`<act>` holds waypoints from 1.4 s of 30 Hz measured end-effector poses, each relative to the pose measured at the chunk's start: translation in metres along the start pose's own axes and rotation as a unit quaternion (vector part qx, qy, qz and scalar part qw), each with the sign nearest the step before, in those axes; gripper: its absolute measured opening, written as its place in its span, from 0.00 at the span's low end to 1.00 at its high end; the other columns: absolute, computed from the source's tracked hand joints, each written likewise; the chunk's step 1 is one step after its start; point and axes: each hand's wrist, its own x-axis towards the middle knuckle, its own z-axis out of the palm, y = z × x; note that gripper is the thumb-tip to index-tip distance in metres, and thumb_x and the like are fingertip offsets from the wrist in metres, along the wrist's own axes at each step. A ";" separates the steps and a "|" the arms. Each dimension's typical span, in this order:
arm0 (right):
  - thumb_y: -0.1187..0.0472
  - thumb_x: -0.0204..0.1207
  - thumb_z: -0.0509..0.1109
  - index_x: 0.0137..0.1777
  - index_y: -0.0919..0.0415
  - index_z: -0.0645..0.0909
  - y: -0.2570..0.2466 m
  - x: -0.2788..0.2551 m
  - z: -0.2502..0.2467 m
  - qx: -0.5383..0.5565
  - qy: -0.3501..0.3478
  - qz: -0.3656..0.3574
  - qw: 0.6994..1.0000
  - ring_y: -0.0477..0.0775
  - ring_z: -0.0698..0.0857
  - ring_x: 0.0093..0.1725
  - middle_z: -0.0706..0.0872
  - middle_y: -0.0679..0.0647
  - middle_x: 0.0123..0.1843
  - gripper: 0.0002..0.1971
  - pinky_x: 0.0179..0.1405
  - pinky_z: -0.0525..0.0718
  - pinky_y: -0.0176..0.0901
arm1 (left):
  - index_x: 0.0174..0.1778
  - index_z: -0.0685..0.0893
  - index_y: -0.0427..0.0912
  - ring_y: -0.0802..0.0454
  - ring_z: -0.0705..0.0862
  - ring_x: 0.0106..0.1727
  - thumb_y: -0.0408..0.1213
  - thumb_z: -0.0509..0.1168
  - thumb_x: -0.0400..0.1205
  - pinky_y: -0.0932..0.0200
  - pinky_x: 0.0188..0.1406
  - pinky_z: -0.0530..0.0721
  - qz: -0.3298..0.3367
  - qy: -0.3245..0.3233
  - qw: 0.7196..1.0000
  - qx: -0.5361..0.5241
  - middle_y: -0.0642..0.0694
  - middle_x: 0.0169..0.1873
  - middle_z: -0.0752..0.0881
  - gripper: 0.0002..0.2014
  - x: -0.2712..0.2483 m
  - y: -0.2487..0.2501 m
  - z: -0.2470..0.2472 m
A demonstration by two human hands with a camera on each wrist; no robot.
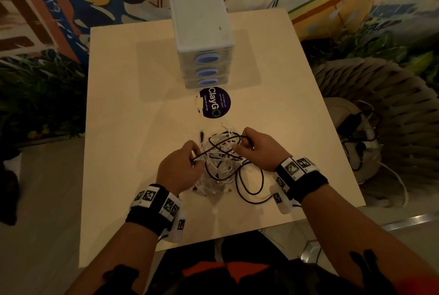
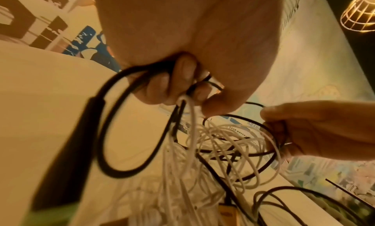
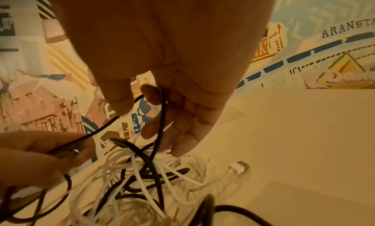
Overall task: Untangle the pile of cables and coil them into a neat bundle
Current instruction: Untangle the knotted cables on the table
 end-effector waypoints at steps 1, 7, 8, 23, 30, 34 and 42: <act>0.52 0.84 0.68 0.41 0.52 0.66 0.003 0.001 0.001 -0.017 -0.014 0.002 1.000 0.55 0.74 0.34 0.78 0.53 0.35 0.15 0.39 0.75 0.53 | 0.49 0.76 0.55 0.51 0.78 0.28 0.46 0.68 0.81 0.57 0.26 0.68 -0.016 -0.005 1.000 0.023 0.51 0.26 0.79 0.06 0.002 -0.003 0.001; 0.63 0.84 0.65 0.50 0.50 0.73 0.010 0.008 0.008 -0.059 -0.029 0.033 0.997 0.47 0.80 0.38 0.83 0.44 0.41 0.06 0.42 0.74 0.44 | 0.57 0.89 0.59 0.52 0.80 0.33 0.54 0.66 0.83 0.58 0.30 0.72 -0.073 -0.024 0.997 0.015 0.56 0.30 0.82 0.11 0.020 -0.020 0.015; 0.63 0.82 0.67 0.49 0.50 0.74 0.011 0.009 0.008 -0.055 -0.025 0.037 0.997 0.45 0.80 0.38 0.83 0.43 0.41 0.07 0.42 0.73 0.43 | 0.58 0.90 0.58 0.50 0.82 0.36 0.54 0.66 0.83 0.58 0.32 0.75 -0.077 -0.036 0.996 0.003 0.55 0.32 0.84 0.13 0.023 -0.023 0.016; 0.62 0.70 0.80 0.46 0.48 0.66 0.011 0.016 0.012 0.040 -0.002 0.067 0.997 0.54 0.89 0.40 0.89 0.50 0.49 0.22 0.47 0.87 0.62 | 0.49 0.83 0.54 0.52 0.75 0.26 0.50 0.77 0.76 0.56 0.29 0.69 -0.024 -0.116 0.989 -0.087 0.52 0.25 0.77 0.12 0.037 -0.019 0.009; 0.56 0.67 0.81 0.46 0.40 0.62 0.001 0.019 0.020 0.117 0.006 0.044 0.992 0.53 0.91 0.39 0.87 0.48 0.47 0.26 0.42 0.90 0.62 | 0.52 0.91 0.58 0.51 0.90 0.45 0.58 0.76 0.66 0.52 0.44 0.88 -0.015 -0.136 0.990 -0.030 0.53 0.42 0.93 0.19 0.031 -0.015 0.024; 0.65 0.72 0.80 0.50 0.51 0.64 0.002 0.019 0.023 0.137 0.023 0.041 0.989 0.47 0.87 0.36 0.83 0.49 0.46 0.24 0.39 0.88 0.52 | 0.42 0.92 0.49 0.41 0.88 0.41 0.48 0.73 0.77 0.54 0.36 0.81 -0.013 -0.082 0.997 0.003 0.44 0.34 0.89 0.08 0.030 -0.012 0.029; 0.66 0.74 0.77 0.56 0.52 0.66 0.001 0.017 0.013 0.141 0.057 0.023 0.988 0.51 0.83 0.35 0.81 0.47 0.46 0.22 0.40 0.87 0.59 | 0.29 0.85 0.55 0.58 0.76 0.24 0.56 0.67 0.84 0.57 0.29 0.69 0.009 -0.056 0.997 -0.045 0.52 0.17 0.75 0.18 0.025 -0.006 0.022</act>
